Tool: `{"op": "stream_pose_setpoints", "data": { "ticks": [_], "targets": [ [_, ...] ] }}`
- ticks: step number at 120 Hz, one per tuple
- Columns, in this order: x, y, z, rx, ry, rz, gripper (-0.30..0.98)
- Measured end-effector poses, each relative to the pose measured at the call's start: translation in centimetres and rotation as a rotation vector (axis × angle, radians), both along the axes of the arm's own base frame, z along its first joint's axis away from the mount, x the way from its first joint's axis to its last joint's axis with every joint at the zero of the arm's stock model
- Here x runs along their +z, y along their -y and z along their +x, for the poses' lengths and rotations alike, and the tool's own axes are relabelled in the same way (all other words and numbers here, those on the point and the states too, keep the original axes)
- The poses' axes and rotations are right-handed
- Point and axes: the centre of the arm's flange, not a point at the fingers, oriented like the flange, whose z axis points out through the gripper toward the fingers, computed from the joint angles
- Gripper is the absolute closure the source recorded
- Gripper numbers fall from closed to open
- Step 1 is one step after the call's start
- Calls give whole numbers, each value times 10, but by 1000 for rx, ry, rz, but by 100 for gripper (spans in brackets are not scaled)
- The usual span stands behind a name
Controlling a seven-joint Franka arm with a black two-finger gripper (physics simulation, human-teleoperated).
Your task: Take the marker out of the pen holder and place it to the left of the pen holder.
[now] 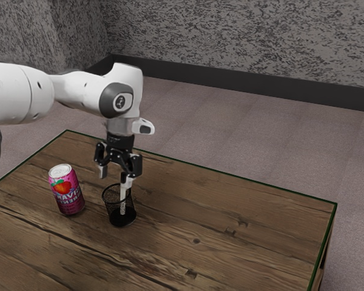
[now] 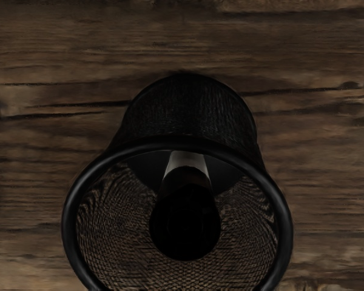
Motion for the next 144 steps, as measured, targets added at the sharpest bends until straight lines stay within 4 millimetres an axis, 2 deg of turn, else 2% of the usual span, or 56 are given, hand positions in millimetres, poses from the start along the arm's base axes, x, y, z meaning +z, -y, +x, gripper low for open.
{"op": "stream_pose_setpoints", "data": {
  "ticks": [53,111,125,139,144],
  "targets": [
    [-6,5,14,4,77,-13,20],
    [-6,-7,16,40,91,-27,64],
    [-5,-9,16,43,92,-27,70],
    [6,-8,14,40,104,-24,74],
    [22,-9,12,42,116,-24,75]
  ]
}}
